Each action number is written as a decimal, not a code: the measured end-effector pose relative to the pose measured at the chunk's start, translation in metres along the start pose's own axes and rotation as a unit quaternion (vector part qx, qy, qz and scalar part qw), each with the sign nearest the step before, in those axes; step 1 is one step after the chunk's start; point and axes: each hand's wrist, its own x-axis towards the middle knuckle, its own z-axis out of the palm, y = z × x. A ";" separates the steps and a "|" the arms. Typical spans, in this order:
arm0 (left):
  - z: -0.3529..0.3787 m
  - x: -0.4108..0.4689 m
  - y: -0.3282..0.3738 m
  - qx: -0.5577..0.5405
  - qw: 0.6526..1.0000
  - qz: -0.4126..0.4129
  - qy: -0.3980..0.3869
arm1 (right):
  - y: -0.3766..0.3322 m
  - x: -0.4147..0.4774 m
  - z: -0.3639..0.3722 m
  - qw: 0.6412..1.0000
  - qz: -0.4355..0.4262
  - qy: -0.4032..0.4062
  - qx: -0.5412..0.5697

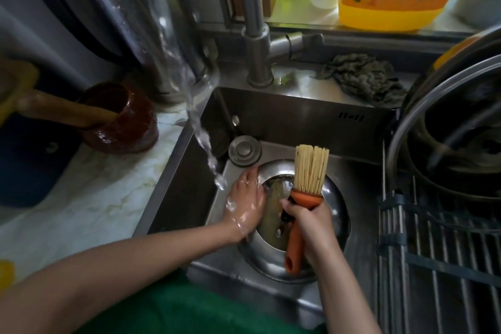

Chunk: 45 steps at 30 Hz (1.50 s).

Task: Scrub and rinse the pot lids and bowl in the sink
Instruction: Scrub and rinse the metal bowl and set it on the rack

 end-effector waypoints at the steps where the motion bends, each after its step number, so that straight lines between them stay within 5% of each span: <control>1: 0.003 -0.016 -0.001 0.079 0.995 0.062 -0.002 | -0.001 -0.001 0.000 1.000 0.000 -0.006 0.001; 4: 0.004 -0.005 0.003 0.167 0.937 0.305 0.003 | -0.002 -0.005 0.000 1.000 0.006 -0.016 0.016; 5: 0.002 0.008 0.005 0.128 0.942 0.309 0.009 | -0.003 -0.006 0.000 1.000 0.005 -0.013 0.017; 8: -0.005 0.023 0.005 -0.052 0.993 0.098 0.028 | -0.004 -0.006 0.002 0.999 0.008 -0.008 0.031; 11: 0.000 0.011 -0.006 -0.084 0.996 -0.030 -0.028 | -0.004 -0.005 0.004 1.000 0.011 -0.020 -0.003; 17: -0.041 0.002 -0.009 -0.157 0.980 -0.047 -0.115 | -0.023 -0.030 0.015 0.994 -0.015 -0.035 -0.101; 24: -0.097 -0.017 0.030 -0.234 0.969 -0.036 -0.071 | -0.105 -0.053 0.053 0.984 -0.080 -0.059 -0.147; 28: -0.120 -0.043 0.053 -0.225 0.971 -0.071 0.025 | -0.132 -0.077 0.063 0.981 -0.091 -0.046 -0.167; 35: -0.130 -0.065 0.060 -0.193 0.979 0.019 -0.065 | -0.156 -0.111 0.065 0.961 -0.075 -0.025 -0.266; 38: -0.160 -0.050 0.073 -0.296 0.946 -0.062 -0.119 | -0.165 -0.126 0.067 0.958 -0.068 -0.016 -0.278; 41: -0.160 -0.067 0.088 -0.232 0.962 -0.093 -0.109 | -0.172 -0.129 0.058 0.965 -0.061 0.023 -0.255; 45: -0.160 -0.103 0.117 -0.168 0.984 -0.014 -0.054 | -0.179 -0.140 0.049 0.977 -0.057 0.038 -0.203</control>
